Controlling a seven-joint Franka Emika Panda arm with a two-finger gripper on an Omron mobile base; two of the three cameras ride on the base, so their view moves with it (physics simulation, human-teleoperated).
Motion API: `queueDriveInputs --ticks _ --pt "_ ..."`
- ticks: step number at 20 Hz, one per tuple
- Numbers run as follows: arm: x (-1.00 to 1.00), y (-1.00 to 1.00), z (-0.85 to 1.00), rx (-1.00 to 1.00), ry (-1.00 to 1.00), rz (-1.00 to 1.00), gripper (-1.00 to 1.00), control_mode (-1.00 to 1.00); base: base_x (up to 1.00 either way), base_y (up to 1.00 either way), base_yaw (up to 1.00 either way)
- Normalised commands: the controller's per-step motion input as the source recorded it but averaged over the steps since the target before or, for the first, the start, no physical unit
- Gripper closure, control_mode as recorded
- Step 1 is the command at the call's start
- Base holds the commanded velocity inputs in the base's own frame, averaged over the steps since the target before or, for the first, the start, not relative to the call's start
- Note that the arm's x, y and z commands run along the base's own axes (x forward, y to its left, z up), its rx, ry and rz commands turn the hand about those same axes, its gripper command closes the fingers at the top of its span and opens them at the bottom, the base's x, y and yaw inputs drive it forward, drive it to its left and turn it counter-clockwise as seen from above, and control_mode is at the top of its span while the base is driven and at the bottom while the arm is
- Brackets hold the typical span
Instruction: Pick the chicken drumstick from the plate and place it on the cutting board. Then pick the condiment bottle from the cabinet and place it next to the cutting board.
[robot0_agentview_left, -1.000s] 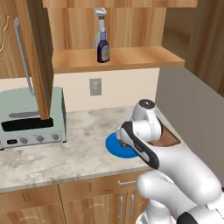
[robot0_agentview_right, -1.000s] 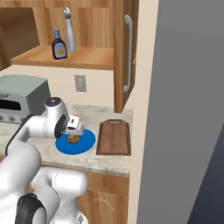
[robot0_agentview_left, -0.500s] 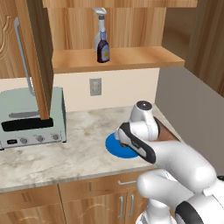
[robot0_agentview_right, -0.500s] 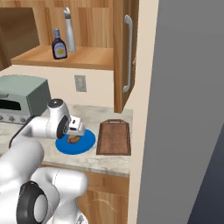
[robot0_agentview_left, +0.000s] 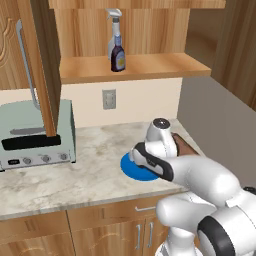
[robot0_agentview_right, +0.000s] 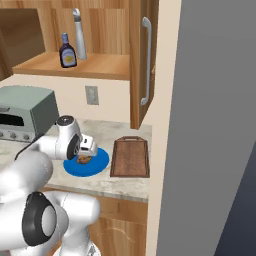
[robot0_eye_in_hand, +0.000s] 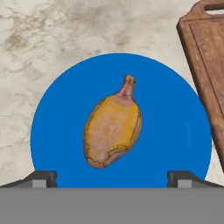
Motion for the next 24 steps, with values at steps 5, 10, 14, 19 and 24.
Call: queueDriveInputs --ticks 5,10,14,19,24 --pt "0.15 0.05 -0.17 0.0 0.0 0.0 -1.0 -1.0 0.0 0.0 0.0" --pt "0.13 0.01 -0.17 0.0 0.0 0.0 -1.0 -1.0 0.0 0.0 0.0" --pt "0.12 0.0 -0.15 0.0 0.0 0.0 -1.0 -1.0 0.0 0.0 0.0" --pt "0.1 0.0 -0.16 0.0 0.0 0.0 -1.0 -1.0 0.0 0.0 0.0" --pt "0.09 0.01 -0.15 0.0 0.0 0.0 -1.0 -1.0 0.0 0.0 0.0"
